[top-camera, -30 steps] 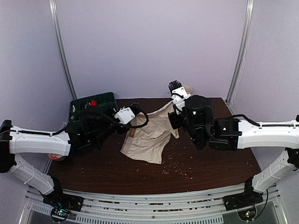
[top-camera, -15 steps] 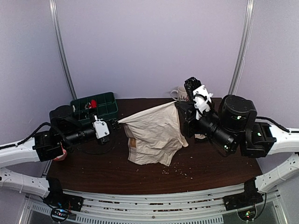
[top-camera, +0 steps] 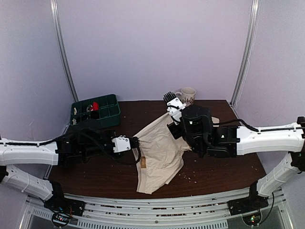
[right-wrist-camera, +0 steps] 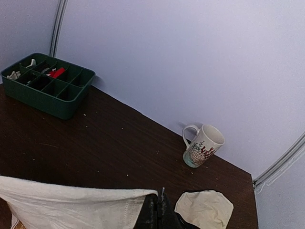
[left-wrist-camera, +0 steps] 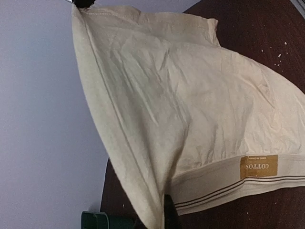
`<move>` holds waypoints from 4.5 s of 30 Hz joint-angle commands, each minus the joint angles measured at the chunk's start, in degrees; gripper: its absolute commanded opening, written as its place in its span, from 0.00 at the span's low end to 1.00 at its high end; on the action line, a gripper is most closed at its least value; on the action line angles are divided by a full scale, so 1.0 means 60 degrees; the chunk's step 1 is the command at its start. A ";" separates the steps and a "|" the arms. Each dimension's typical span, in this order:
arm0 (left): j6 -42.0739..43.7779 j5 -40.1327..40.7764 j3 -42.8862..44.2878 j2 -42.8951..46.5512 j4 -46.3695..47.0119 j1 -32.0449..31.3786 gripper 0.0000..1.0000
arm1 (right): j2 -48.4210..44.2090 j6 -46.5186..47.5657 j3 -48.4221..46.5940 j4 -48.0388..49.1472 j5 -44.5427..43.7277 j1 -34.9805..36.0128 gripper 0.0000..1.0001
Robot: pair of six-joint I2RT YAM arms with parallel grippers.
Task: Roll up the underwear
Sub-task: Flatten out the underwear at the center of the board, then fold the underwear at the center of the board.
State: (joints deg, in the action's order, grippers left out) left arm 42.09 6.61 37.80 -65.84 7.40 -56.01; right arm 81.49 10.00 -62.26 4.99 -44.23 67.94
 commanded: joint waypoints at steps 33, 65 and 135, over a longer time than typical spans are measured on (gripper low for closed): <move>0.0587 -0.1906 -0.0604 0.3966 -0.1070 0.0121 0.00 | -0.2613 -0.0282 0.0755 0.0510 0.0242 0.1280 0.00; 0.0550 0.1297 0.2826 -0.5802 0.2452 0.2411 0.00 | 0.4074 0.0310 -0.1690 0.1412 0.3431 -0.3518 0.00; 0.1452 -0.3316 0.0973 -0.4003 -0.2003 0.1106 0.70 | 0.1503 -0.4104 0.2507 -0.4319 0.0208 0.0526 0.67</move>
State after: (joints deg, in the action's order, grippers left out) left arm 50.43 -12.23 43.46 -93.10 -4.49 -50.57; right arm 92.20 -12.64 -45.08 -16.49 -41.06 70.46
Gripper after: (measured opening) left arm 0.627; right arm 0.636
